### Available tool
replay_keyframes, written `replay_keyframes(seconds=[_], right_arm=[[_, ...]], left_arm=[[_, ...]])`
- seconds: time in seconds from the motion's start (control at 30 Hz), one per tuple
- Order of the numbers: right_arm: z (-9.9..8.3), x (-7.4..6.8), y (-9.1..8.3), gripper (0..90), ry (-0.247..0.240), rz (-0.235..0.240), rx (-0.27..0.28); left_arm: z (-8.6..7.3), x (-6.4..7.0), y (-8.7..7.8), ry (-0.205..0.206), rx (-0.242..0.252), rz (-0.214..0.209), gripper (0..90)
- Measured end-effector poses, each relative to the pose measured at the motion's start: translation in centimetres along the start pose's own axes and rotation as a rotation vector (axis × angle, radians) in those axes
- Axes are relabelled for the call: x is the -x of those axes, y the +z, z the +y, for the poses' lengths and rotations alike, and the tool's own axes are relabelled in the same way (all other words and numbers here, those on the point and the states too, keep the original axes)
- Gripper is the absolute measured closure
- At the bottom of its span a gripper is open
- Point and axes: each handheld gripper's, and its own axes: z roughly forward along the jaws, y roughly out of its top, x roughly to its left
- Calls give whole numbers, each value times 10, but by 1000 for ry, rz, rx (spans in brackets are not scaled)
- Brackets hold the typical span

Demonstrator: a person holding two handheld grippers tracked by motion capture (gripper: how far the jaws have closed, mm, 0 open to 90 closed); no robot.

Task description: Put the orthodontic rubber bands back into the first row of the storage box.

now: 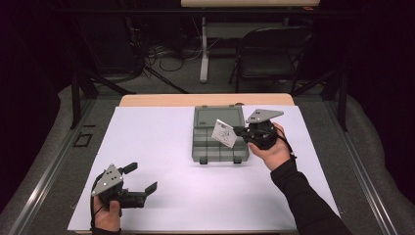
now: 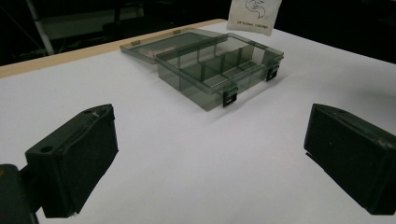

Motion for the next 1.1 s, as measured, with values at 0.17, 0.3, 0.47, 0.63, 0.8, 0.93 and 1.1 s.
replay_keyframes(seconds=[0.17, 0.3, 0.47, 0.63, 0.8, 0.93, 1.1], right_arm=[[9, 9, 5, 900, 2, -13, -16], [16, 13, 12, 900, -12, -26, -32], [21, 17, 20, 900, -19, -39, -57], [25, 22, 32, 900, -20, -56, -84], [24, 27, 41, 900, -12, -63, -100], [21, 30, 47, 900, -9, -72, -118], [18, 34, 50, 900, 2, -79, -119]], left_arm=[[0, 0, 0, 1, -2, 0, 28], [0, 0, 0, -2, -2, 1, 28], [0, 0, 0, 0, 0, 0, 29], [0, 0, 0, -1, 0, 0, 29], [0, 0, 0, -2, 0, -2, 29], [0, 0, 0, -2, -1, -1, 29], [0, 0, 0, -4, -1, -1, 29]])
